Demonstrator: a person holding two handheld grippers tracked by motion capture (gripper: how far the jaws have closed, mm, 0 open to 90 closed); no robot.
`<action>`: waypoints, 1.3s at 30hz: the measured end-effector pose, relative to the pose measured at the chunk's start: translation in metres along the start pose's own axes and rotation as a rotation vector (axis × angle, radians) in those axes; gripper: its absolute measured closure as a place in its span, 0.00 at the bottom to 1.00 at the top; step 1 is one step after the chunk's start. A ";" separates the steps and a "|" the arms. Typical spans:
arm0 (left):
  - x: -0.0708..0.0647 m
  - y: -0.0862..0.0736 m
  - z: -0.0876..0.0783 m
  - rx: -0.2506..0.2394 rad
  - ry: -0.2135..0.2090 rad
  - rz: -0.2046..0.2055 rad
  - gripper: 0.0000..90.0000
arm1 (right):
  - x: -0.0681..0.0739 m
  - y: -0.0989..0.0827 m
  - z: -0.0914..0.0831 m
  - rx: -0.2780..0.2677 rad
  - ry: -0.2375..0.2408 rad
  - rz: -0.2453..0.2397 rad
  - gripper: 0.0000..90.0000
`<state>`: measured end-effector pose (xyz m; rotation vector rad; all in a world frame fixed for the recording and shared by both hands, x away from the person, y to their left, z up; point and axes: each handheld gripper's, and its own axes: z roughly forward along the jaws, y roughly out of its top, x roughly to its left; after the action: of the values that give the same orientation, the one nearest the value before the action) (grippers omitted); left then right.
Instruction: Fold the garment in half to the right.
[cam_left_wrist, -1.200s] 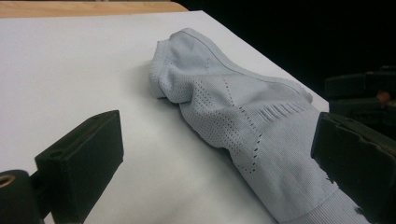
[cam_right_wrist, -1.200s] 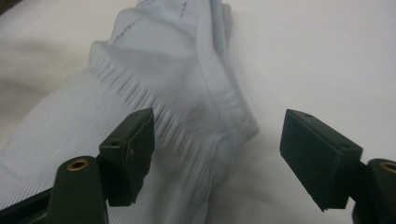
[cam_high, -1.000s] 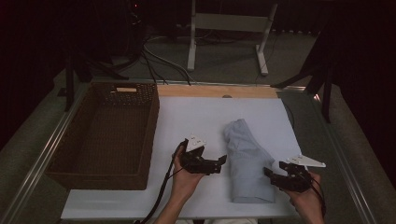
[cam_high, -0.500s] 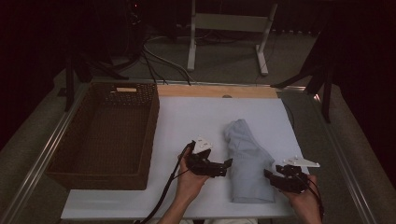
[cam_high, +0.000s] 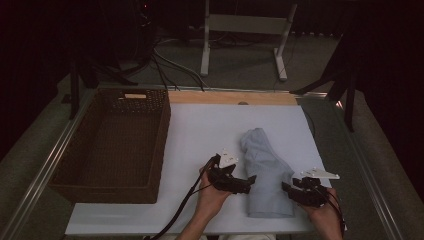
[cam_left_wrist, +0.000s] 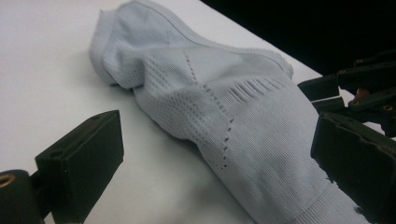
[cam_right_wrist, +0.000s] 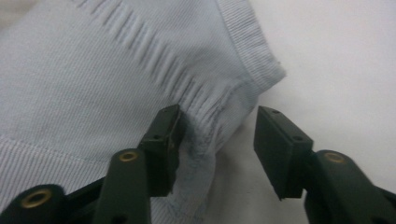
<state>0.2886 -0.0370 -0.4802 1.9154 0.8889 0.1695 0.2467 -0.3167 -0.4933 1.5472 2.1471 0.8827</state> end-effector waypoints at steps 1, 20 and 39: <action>-0.001 0.000 0.001 0.009 -0.002 0.000 0.05 | 0.000 0.000 0.000 0.002 0.005 -0.002 0.61; -0.015 -0.010 0.024 0.130 -0.023 -0.001 0.37 | 0.004 0.000 0.003 0.047 0.019 -0.037 0.90; -0.017 -0.010 0.025 0.191 -0.001 0.026 0.99 | 0.008 0.006 0.008 0.063 0.007 -0.055 0.91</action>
<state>0.2828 -0.0629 -0.4971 2.1045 0.9066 0.1022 0.2530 -0.3057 -0.4949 1.5086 2.2317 0.8112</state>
